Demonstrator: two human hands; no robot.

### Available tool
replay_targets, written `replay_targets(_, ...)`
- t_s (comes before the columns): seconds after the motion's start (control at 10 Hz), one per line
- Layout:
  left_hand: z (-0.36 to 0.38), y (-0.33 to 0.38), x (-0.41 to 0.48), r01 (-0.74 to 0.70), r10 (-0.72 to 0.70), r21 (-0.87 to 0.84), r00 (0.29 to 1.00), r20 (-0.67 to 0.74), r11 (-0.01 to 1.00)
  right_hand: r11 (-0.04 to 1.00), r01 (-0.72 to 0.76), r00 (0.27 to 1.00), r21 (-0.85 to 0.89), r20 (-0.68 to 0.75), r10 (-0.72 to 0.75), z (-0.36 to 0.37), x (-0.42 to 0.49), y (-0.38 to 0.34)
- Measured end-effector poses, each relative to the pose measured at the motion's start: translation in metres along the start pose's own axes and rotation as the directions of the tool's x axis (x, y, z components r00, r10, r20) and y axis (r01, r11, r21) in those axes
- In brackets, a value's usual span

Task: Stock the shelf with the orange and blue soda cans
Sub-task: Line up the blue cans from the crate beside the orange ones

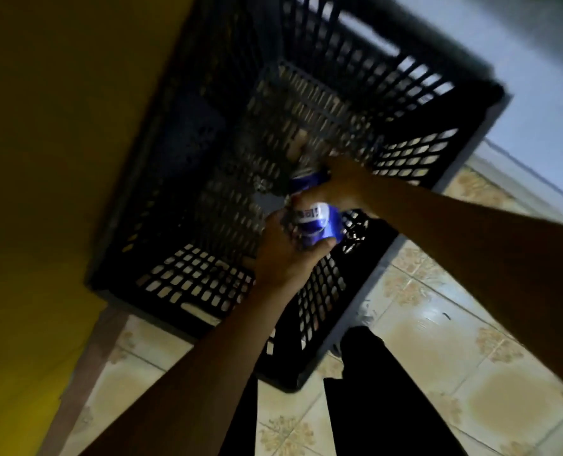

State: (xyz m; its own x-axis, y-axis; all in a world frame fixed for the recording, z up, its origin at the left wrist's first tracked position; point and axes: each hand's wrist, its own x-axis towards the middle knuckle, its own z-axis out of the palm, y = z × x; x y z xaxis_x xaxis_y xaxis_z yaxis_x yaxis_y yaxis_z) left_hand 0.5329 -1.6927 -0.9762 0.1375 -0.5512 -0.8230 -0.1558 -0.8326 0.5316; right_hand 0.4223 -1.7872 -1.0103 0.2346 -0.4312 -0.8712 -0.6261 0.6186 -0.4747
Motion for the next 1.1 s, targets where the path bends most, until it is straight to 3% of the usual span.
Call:
replay_targets(0.1,-0.009,0.037,-0.067,-0.055,0.055,0.065,0.998,0.010,0.996,0.958,-0.080,0.993,0.274,0.104,0.054,-0.012,-0.101,-0.040)
replay_targets(0.2,-0.022,0.077,-0.141,-0.039,0.040,0.181,0.999,0.000,0.983,0.902,-0.046,0.995,0.429,0.099,0.003,-0.016,-0.171,-0.044)
replay_targets(0.3,-0.027,0.099,-0.197,-0.040,0.029,0.252,0.998,0.047,0.967,0.771,-0.103,0.993,0.628,0.108,0.045,-0.023,-0.252,-0.048)
replay_targets(0.4,-0.024,0.116,-0.248,-0.024,0.035,0.400,0.999,-0.020,0.916,0.609,-0.180,0.977,0.772,0.068,0.202,-0.024,-0.318,-0.045)
replay_targets(0.6,-0.022,0.122,-0.353,-0.250,0.312,0.637,0.950,0.015,0.730,0.552,0.006,0.977,0.834,-0.123,0.176,0.018,-0.421,-0.062)
replay_targets(0.7,-0.025,0.109,-0.405,-0.300,0.372,0.659,0.928,0.033,0.690,0.631,0.113,0.926,0.768,-0.312,0.214,0.043,-0.460,-0.070)
replay_targets(0.8,-0.036,0.095,-0.448,-0.412,0.407,0.379,0.908,0.098,0.828,0.722,0.215,0.863,0.657,-0.474,0.175,0.064,-0.512,-0.071)
replay_targets(1.0,-0.029,0.103,-0.523,-0.479,0.425,0.163,0.860,0.281,0.862,0.666,0.490,0.751,0.562,-0.660,0.006,0.074,-0.630,-0.052)
replay_targets(1.1,0.002,0.126,-0.558,-0.565,0.511,0.058,0.781,0.358,0.823,0.644,0.609,0.653,0.464,-0.753,-0.074,0.060,-0.687,-0.035)
